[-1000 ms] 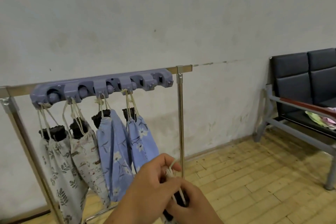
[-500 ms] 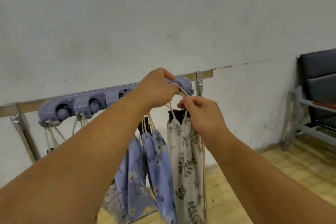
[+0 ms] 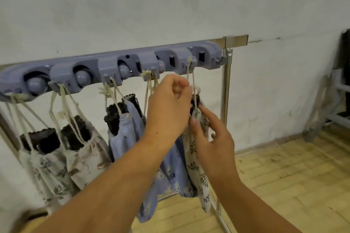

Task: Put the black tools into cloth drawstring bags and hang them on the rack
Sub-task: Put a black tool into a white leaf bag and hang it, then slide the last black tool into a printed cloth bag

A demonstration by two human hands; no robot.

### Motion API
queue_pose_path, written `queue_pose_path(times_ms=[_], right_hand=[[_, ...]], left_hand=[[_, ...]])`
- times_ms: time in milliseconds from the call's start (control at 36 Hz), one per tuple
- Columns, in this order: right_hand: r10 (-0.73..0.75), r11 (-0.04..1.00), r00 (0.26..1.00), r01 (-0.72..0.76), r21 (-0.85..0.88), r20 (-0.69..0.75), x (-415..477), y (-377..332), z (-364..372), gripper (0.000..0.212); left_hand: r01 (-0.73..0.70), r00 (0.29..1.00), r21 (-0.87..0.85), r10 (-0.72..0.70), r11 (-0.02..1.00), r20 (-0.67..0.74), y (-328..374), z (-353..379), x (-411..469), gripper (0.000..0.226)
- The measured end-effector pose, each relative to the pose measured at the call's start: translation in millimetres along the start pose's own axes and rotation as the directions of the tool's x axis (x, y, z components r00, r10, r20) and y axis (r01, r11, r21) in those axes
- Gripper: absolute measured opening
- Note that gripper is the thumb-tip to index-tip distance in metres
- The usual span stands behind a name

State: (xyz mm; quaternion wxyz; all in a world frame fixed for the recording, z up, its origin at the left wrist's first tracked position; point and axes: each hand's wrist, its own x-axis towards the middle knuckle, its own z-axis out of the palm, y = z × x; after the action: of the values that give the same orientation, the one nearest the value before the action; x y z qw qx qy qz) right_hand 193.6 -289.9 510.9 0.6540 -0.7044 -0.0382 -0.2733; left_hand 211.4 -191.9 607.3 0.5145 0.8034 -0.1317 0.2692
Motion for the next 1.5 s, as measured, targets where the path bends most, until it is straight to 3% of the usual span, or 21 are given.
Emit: queue_pose_path(times_ms=[56, 139, 278, 361, 500, 611, 667, 750, 806, 833, 889, 917, 944, 1000, 1056, 1083, 1167, 1306, 1444, 1500], right_hand=[[-0.056, 0.998, 0.996, 0.058, 0.025, -0.065, 16, -12, 2, 0.024], [-0.119, 0.990, 0.989, 0.125, 0.068, -0.086, 42, -38, 4, 0.028], [-0.154, 0.983, 0.984, 0.162, 0.091, -0.091, 70, -66, 4, 0.013], [-0.174, 0.980, 0.982, 0.179, 0.083, -0.071, 75, -72, 2, 0.015], [-0.089, 0.995, 0.993, 0.092, 0.031, -0.079, 71, -61, 0, 0.006], [-0.053, 0.998, 0.998, 0.052, -0.017, -0.020, 42, -41, -5, 0.010], [-0.101, 0.988, 0.995, 0.098, -0.119, -0.019, 18, -22, -9, 0.015], [-0.255, 0.925, 0.964, 0.221, -0.309, -0.076, -24, 20, -15, 0.021], [-0.268, 0.914, 0.957, 0.216, -0.342, -0.112, -52, 46, -16, 0.015], [-0.265, 0.912, 0.956, 0.205, -0.354, -0.129, -66, 62, -15, 0.016], [-0.232, 0.905, 0.966, 0.171, -0.389, -0.117, -100, 98, -9, 0.027], [-0.205, 0.898, 0.976, 0.156, -0.410, -0.077, -113, 111, -8, 0.032], [-0.166, 0.895, 0.986, 0.141, -0.424, -0.023, -132, 128, -6, 0.032], [-0.097, 0.899, 0.995, 0.103, -0.425, 0.036, -167, 156, -3, 0.019], [0.041, 0.915, 0.997, -0.010, -0.403, 0.070, -203, 178, -1, 0.016], [0.104, 0.911, 0.989, -0.053, -0.408, 0.102, -222, 189, -2, 0.017], [0.303, 0.871, 0.925, -0.171, -0.461, 0.230, -273, 235, 1, 0.021], [0.577, 0.739, 0.775, -0.362, -0.568, 0.257, -324, 307, -7, 0.007], [0.672, 0.606, 0.679, -0.275, -0.746, 0.296, -374, 375, -30, 0.011], [0.725, 0.554, 0.615, -0.252, -0.793, 0.311, -392, 396, -44, 0.011]], left_hand=[[-0.107, 0.992, -0.031, 0.105, 0.994, -0.063, 11, -5, 14, 0.008], [-0.207, 0.977, -0.029, 0.205, 0.978, -0.051, 32, -11, 32, 0.013], [-0.331, 0.943, 0.122, 0.333, 0.936, 0.007, 57, -10, 49, 0.016], [-0.391, 0.921, 0.246, 0.375, 0.887, 0.108, 67, -14, 61, 0.018], [-0.366, 0.931, 0.625, 0.270, 0.690, 0.247, 53, -28, 71, 0.017], [-0.394, 0.917, 0.771, 0.273, 0.500, 0.291, 48, -30, 38, 0.019], [-0.396, 0.901, 0.780, 0.369, 0.484, 0.229, 41, -33, 10, 0.033], [-0.497, 0.837, 0.623, 0.522, 0.604, 0.163, 11, -43, -39, 0.029], [-0.616, 0.781, 0.530, 0.538, 0.583, 0.317, -25, -52, -65, 0.019], [-0.626, 0.779, 0.512, 0.442, 0.588, 0.444, -36, -52, -76, 0.013], [-0.512, 0.849, 0.600, 0.257, 0.614, 0.462, -75, -47, -104, 0.016], [-0.422, 0.886, 0.583, 0.180, 0.694, 0.427, -101, -41, -116, 0.020], [-0.294, 0.903, 0.483, 0.074, 0.825, 0.424, -126, -32, -134, 0.022], [-0.121, 0.893, 0.280, -0.019, 0.952, 0.450, -165, -20, -186, 0.021], [0.054, 0.921, 0.216, -0.133, 0.975, 0.367, -197, -20, -243, 0.029], [0.201, 0.898, 0.178, -0.254, 0.963, 0.360, -212, -20, -270, 0.032], [0.497, 0.756, 0.209, -0.538, 0.842, 0.372, -280, -26, -336, 0.023], [0.708, 0.507, 0.396, -0.811, 0.585, 0.291, -403, -53, -433, 0.012], [0.823, 0.240, 0.520, -0.970, 0.230, 0.048, -492, -98, -533, 0.025], [0.818, 0.230, 0.549, -0.972, 0.171, -0.040, -513, -111, -560, 0.036]])
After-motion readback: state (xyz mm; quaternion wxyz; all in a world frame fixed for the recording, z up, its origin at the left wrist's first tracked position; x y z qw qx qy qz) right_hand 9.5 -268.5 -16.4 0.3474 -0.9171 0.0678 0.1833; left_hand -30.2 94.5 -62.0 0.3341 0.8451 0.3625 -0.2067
